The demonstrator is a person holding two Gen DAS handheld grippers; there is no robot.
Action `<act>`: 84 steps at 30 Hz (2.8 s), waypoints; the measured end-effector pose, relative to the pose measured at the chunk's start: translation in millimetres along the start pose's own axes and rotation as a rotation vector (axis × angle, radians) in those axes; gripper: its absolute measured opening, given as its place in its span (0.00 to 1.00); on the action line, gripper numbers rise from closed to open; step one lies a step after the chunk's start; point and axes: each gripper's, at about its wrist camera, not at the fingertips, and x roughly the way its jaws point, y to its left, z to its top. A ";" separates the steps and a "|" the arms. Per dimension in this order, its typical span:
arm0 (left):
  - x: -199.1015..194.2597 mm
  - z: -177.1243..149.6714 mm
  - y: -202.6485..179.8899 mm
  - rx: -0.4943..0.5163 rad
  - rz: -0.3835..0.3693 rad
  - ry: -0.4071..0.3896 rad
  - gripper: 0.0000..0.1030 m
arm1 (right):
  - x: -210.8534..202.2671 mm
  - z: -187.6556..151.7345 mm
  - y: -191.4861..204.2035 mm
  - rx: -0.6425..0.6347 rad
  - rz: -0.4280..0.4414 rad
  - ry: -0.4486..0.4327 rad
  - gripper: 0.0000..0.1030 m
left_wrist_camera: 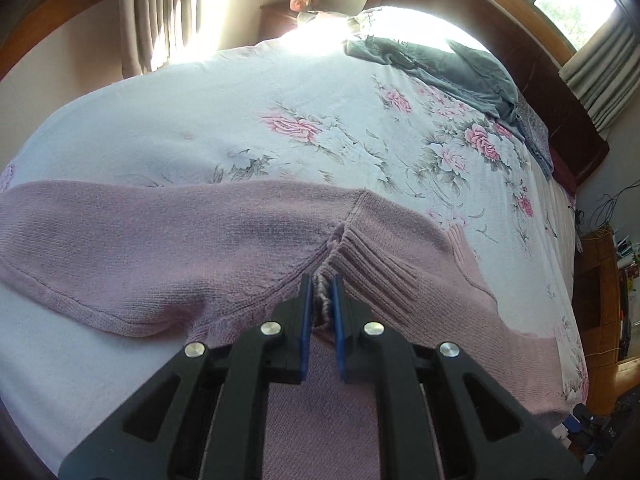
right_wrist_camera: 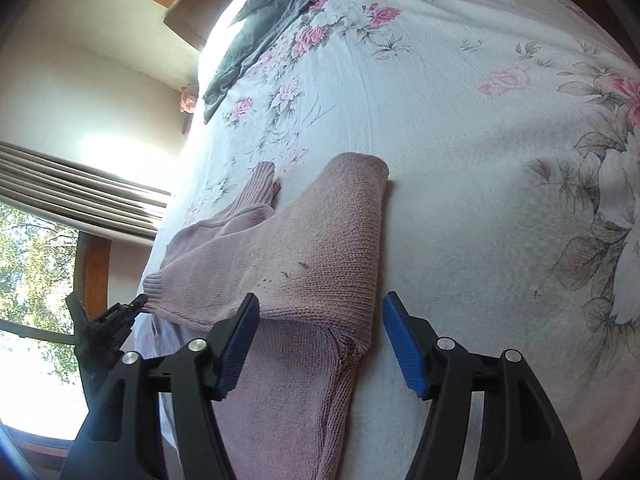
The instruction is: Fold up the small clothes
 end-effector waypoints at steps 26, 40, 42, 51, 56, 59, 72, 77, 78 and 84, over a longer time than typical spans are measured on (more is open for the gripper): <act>22.1 -33.5 -20.2 0.099 -0.127 0.151 0.28 | 28.3 -28.9 49.2 -0.265 -0.312 -0.015 0.38; -54.4 -32.2 227.2 -0.183 0.031 0.071 0.50 | 10.1 -106.0 154.9 -0.469 -0.197 -0.040 0.55; -59.9 -33.6 275.3 -0.276 0.055 0.056 0.50 | 23.5 -117.6 163.9 -0.490 -0.203 -0.022 0.55; -62.2 -15.3 406.3 -0.637 -0.153 -0.085 0.43 | 65.7 -144.6 179.5 -0.492 -0.242 0.037 0.55; -46.6 2.8 420.9 -0.706 -0.209 -0.130 0.42 | 69.2 -144.7 175.7 -0.470 -0.276 0.043 0.55; -42.8 10.0 420.3 -0.701 -0.206 -0.159 0.41 | 68.6 -144.3 174.8 -0.464 -0.291 0.043 0.55; -89.8 28.0 367.3 -0.584 -0.112 -0.324 0.12 | 53.7 -142.3 156.4 -0.448 -0.310 0.023 0.55; -113.3 55.0 289.2 -0.409 -0.183 -0.334 0.12 | 47.1 -141.2 142.8 -0.431 -0.312 0.011 0.55; -115.4 59.6 270.8 -0.375 -0.199 -0.330 0.12 | 45.7 -141.1 139.9 -0.427 -0.312 0.008 0.55; -113.4 67.7 147.8 -0.190 -0.311 -0.299 0.12 | 34.7 -141.3 125.0 -0.409 -0.303 -0.012 0.55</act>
